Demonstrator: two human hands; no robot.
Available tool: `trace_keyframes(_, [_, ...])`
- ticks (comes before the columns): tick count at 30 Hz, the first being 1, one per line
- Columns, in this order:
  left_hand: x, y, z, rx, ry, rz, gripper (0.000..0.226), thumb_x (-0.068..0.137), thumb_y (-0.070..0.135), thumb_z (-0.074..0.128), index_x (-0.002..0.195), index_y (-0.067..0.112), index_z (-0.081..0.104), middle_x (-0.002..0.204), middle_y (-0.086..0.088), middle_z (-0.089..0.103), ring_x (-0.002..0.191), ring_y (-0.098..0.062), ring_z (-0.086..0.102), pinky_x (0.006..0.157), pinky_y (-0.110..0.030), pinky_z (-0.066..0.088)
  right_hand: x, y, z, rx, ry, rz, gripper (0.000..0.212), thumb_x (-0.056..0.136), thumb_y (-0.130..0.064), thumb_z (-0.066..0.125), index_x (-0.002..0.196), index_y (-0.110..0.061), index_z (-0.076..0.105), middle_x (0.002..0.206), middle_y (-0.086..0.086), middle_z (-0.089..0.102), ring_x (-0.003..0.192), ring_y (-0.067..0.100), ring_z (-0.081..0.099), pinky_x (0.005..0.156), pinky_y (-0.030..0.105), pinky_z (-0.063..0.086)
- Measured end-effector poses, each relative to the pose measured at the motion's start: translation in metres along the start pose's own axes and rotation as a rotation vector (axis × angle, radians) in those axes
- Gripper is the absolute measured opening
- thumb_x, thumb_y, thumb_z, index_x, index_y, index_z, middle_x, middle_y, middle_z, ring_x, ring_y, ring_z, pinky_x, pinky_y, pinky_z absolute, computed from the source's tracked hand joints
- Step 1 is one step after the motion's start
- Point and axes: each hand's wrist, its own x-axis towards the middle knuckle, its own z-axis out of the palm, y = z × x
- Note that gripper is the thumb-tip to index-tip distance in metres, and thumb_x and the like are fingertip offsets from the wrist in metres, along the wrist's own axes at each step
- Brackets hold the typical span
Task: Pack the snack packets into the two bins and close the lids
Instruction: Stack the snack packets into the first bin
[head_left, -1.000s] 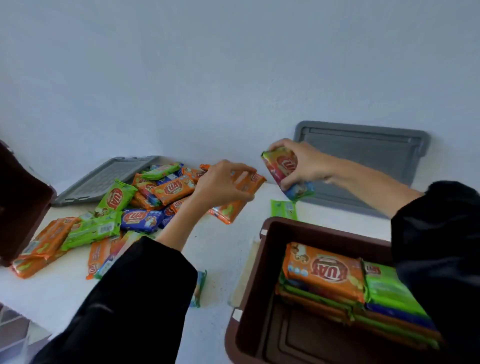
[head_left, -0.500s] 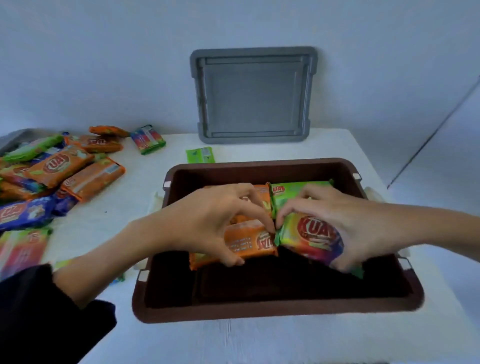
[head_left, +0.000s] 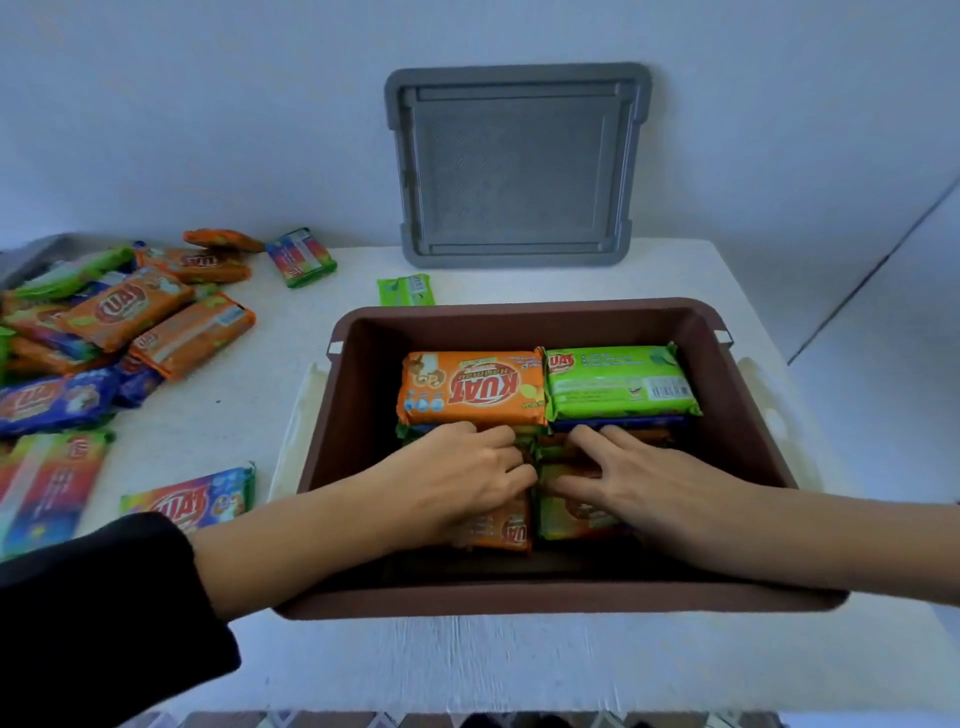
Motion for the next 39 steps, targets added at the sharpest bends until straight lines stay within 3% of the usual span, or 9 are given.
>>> trace_keyframes(4, [0.004, -0.003, 0.006, 0.059, 0.047, 0.055, 0.058, 0.034, 0.051, 0.085, 0.081, 0.021, 0.070, 0.074, 0.007, 0.066, 0.072, -0.011, 0.061, 0.044, -0.019, 0.044, 0.007, 0.003, 0.002, 0.004, -0.022, 0.018, 0.057, 0.088, -0.020, 0.053, 0.139, -0.022, 0.028, 0.140, 0.005, 0.023, 0.125, 0.023, 0.033, 0.091, 0.033, 0.043])
trace_keyframes(9, [0.011, 0.002, 0.003, 0.130, -0.075, -0.018, 0.049, 0.085, 0.034, 0.060, 0.124, 0.007, 0.049, 0.124, -0.008, 0.052, 0.115, -0.024, 0.042, 0.081, -0.036, 0.047, 0.011, 0.001, 0.001, -0.064, -0.132, 0.009, 0.065, 0.086, -0.032, 0.061, 0.139, -0.014, 0.029, 0.137, 0.010, 0.035, 0.120, 0.028, 0.045, 0.094, 0.039, 0.044])
trace_keyframes(14, [0.006, 0.000, 0.004, 0.082, -0.008, 0.059, 0.046, 0.052, 0.051, 0.079, 0.084, 0.018, 0.071, 0.084, 0.004, 0.068, 0.083, -0.014, 0.061, 0.053, -0.022, 0.049, 0.017, -0.004, -0.002, -0.148, -0.108, -0.022, 0.049, 0.090, -0.015, 0.052, 0.134, -0.008, 0.030, 0.133, 0.015, 0.039, 0.115, 0.032, 0.048, 0.088, 0.040, 0.046])
trace_keyframes(17, [0.007, -0.003, 0.002, -0.006, 0.024, 0.024, 0.044, 0.076, 0.043, 0.067, 0.109, 0.013, 0.063, 0.108, -0.002, 0.063, 0.104, -0.020, 0.054, 0.074, -0.032, 0.050, 0.018, -0.003, -0.009, -0.115, -0.090, -0.037, 0.045, 0.090, -0.018, 0.052, 0.131, -0.010, 0.035, 0.131, 0.012, 0.041, 0.116, 0.030, 0.048, 0.090, 0.040, 0.044])
trace_keyframes(20, [-0.005, -0.015, -0.009, -0.296, 0.190, -0.122, 0.038, 0.086, 0.040, 0.057, 0.116, 0.017, 0.059, 0.114, 0.000, 0.060, 0.106, -0.019, 0.055, 0.076, -0.033, 0.047, 0.014, 0.001, -0.029, 0.007, 0.048, -0.041, 0.045, 0.089, -0.027, 0.050, 0.132, -0.021, 0.038, 0.132, 0.002, 0.043, 0.117, 0.023, 0.048, 0.093, 0.037, 0.044])
trace_keyframes(23, [-0.032, -0.037, -0.029, -0.464, 0.429, -0.213, 0.030, 0.085, 0.041, 0.057, 0.107, 0.022, 0.065, 0.100, 0.005, 0.066, 0.090, -0.008, 0.059, 0.073, -0.026, 0.049, 0.013, 0.005, -0.067, 0.150, 0.242, -0.048, 0.043, 0.089, -0.038, 0.053, 0.130, -0.031, 0.045, 0.117, -0.011, 0.051, 0.106, 0.009, 0.053, 0.088, 0.026, 0.046])
trace_keyframes(29, [-0.092, -0.110, -0.035, -0.445, 0.618, -0.559, 0.032, 0.085, 0.044, 0.055, 0.105, 0.023, 0.067, 0.097, 0.011, 0.066, 0.085, 0.001, 0.057, 0.075, -0.020, 0.049, 0.074, 0.006, -0.135, 0.319, 0.551, -0.094, 0.045, 0.084, -0.033, 0.062, 0.127, -0.030, 0.053, 0.109, -0.003, 0.057, 0.101, 0.013, 0.054, 0.088, 0.032, 0.045])
trace_keyframes(33, [-0.115, -0.172, 0.001, -0.509, 0.660, -0.845, 0.028, 0.084, 0.034, 0.062, 0.109, 0.023, 0.065, 0.105, 0.005, 0.065, 0.095, -0.012, 0.061, 0.084, -0.038, 0.051, 0.151, 0.010, -0.158, 0.384, 0.574, -0.103, 0.046, 0.083, -0.028, 0.064, 0.128, -0.025, 0.053, 0.115, 0.007, 0.058, 0.102, 0.016, 0.054, 0.088, 0.027, 0.042])
trace_keyframes(39, [-0.123, -0.241, 0.079, -0.575, 0.427, -1.147, 0.051, 0.080, 0.036, 0.066, 0.128, 0.024, 0.051, 0.131, -0.001, 0.051, 0.119, -0.020, 0.048, 0.099, -0.039, 0.042, 0.260, 0.022, -0.145, 0.459, 0.334, -0.013, 0.059, 0.085, -0.032, 0.063, 0.139, -0.024, 0.039, 0.136, 0.012, 0.046, 0.124, 0.024, 0.045, 0.094, 0.029, 0.037])
